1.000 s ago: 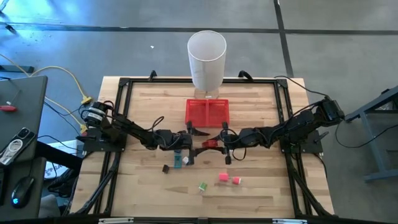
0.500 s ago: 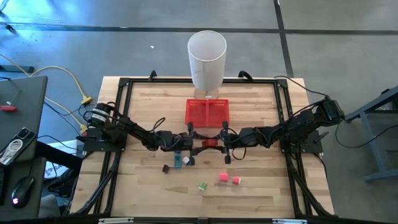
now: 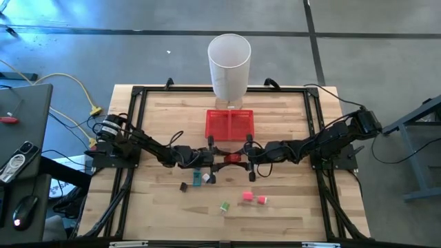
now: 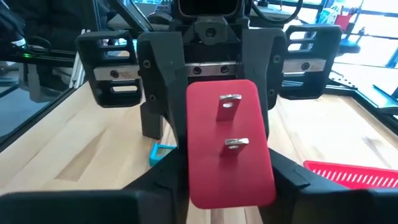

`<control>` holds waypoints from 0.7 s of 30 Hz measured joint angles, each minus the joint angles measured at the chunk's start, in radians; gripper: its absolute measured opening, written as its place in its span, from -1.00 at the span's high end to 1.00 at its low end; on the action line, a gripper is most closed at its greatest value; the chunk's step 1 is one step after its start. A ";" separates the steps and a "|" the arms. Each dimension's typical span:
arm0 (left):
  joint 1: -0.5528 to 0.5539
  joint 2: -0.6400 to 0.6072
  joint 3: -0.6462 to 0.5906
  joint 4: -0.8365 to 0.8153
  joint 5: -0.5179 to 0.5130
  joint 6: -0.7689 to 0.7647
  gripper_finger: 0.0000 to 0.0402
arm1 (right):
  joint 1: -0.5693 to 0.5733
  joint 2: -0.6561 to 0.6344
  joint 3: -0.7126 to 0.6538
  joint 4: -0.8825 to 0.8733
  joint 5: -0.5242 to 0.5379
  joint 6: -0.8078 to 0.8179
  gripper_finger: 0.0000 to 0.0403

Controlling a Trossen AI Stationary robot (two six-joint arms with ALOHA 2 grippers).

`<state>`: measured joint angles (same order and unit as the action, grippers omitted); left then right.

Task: Pick & Place Office items
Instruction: Put the red charger adapter into the left red bin

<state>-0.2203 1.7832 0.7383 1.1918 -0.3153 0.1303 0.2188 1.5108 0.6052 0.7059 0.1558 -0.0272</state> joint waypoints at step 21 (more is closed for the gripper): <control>0.005 -0.130 0.000 -0.246 -0.041 -0.105 0.44 | 0.002 0.000 -0.002 -0.201 0.054 0.115 -0.44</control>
<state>-0.2157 1.6534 0.7383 0.9460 -0.3560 0.0257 0.2211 1.5105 0.6033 0.5048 0.2097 0.0879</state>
